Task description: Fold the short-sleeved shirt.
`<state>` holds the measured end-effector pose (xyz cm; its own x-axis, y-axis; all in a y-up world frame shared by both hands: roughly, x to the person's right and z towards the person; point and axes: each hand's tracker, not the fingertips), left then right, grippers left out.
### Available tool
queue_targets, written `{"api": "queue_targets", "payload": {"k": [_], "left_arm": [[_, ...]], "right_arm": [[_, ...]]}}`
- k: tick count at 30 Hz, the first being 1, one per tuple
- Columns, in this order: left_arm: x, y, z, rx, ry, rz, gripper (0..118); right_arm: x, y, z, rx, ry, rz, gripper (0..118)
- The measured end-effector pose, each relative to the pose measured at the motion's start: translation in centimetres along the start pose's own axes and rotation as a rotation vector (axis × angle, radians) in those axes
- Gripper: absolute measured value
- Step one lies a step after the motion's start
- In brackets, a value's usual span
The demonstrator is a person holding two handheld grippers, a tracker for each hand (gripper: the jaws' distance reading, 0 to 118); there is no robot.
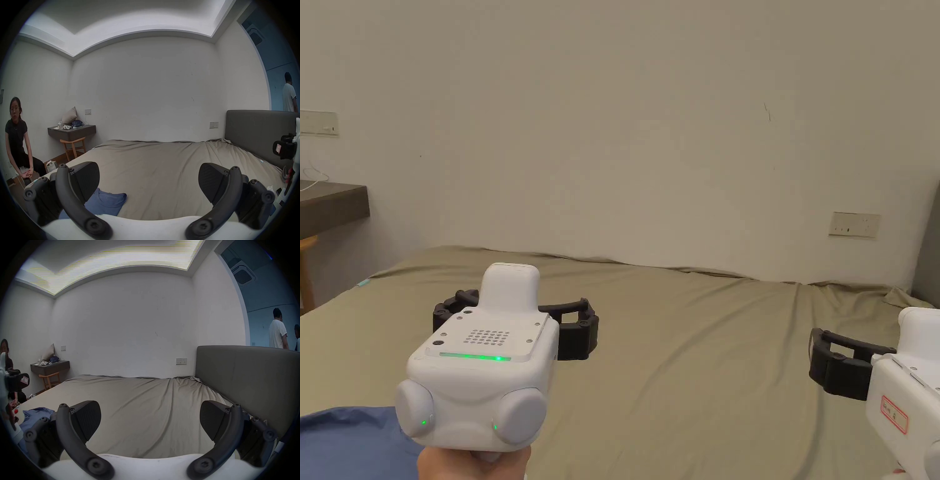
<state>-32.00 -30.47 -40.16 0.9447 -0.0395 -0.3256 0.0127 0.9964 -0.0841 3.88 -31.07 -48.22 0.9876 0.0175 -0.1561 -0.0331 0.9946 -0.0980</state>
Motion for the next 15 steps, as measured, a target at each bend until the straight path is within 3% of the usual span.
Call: {"api": "queue_targets", "payload": {"k": [10, 11, 12, 13, 14, 15], "left_arm": [[1.1, -1.2, 0.4, 0.019, -0.012, -0.106, 118], [1.3, -1.3, 0.5, 0.019, -0.009, -0.109, 111], [1.5, -1.5, 0.7, 0.027, 0.007, -0.112, 72], [1.7, -1.7, 0.7, 0.027, 0.034, -0.132, 9], [1.9, -2.0, 0.3, 0.001, 0.037, -0.134, 0], [1.6, -2.5, 0.6, 0.005, 0.032, -0.124, 0]], "right_arm": [[0.2, 0.0, 0.1, -0.025, -0.002, 0.005, 118], [0.2, -0.1, 0.3, -0.035, 0.004, 0.008, 113], [0.0, -0.2, 0.5, -0.049, 0.021, 0.011, 73], [-0.1, -0.3, 0.6, -0.055, 0.032, 0.015, 4], [-0.3, -0.5, 0.3, -0.066, 0.024, 0.024, 2], [-0.6, -1.1, 0.5, -0.050, -0.001, 0.042, 2]]}}
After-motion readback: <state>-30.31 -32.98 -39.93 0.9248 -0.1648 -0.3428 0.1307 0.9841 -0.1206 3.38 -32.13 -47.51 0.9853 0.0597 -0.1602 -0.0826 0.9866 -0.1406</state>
